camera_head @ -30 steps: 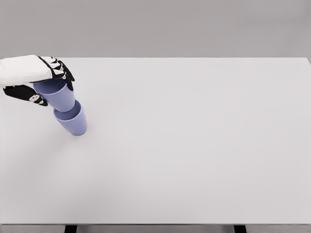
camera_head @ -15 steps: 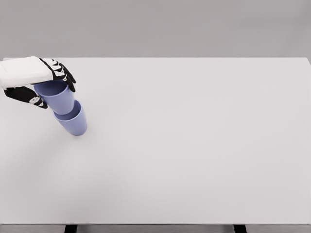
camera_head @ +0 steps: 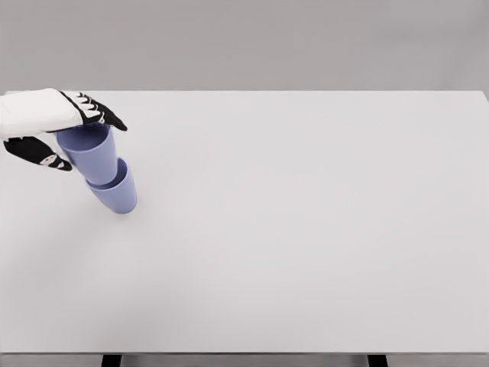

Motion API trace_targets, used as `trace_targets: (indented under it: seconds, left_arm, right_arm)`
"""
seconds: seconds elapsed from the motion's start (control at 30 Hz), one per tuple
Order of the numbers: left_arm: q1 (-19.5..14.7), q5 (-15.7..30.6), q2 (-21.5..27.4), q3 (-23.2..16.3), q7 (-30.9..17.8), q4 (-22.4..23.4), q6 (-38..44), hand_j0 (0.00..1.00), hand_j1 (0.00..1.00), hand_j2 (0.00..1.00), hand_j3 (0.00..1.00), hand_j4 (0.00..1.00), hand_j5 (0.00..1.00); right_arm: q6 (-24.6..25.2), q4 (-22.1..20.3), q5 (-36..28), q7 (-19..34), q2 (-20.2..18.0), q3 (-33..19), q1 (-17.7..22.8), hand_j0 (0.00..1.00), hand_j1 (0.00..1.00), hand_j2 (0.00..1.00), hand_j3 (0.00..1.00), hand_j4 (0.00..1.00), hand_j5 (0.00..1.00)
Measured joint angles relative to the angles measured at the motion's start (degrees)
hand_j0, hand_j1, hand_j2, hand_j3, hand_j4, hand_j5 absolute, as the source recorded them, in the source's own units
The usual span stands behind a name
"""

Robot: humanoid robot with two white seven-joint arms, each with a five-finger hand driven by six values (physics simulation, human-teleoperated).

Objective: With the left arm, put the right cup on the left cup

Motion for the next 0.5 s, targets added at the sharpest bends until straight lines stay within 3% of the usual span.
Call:
trace_targets:
  seconds: [0.37, 0.5]
  left_arm:
    - [-0.5, 0.2, 0.2, 0.8, 0.1, -0.8, -0.5, 1.0, 1.0, 1.0, 1.0, 1.0, 1.0]
    - [-0.7, 1.9, 0.8, 2.9, 0.2, -1.5, -7.1, 1.0, 1.0, 1.0, 1.0, 1.0, 1.0]
  right_arm:
    - [0.0, 0.0, 0.0, 0.0, 0.0, 0.0, 0.0, 1.0, 1.0, 1.0, 1.0, 1.0, 1.0]
    - [0.0, 0.0, 0.0, 0.0, 0.0, 0.0, 0.0, 1.0, 1.0, 1.0, 1.0, 1.0, 1.0]
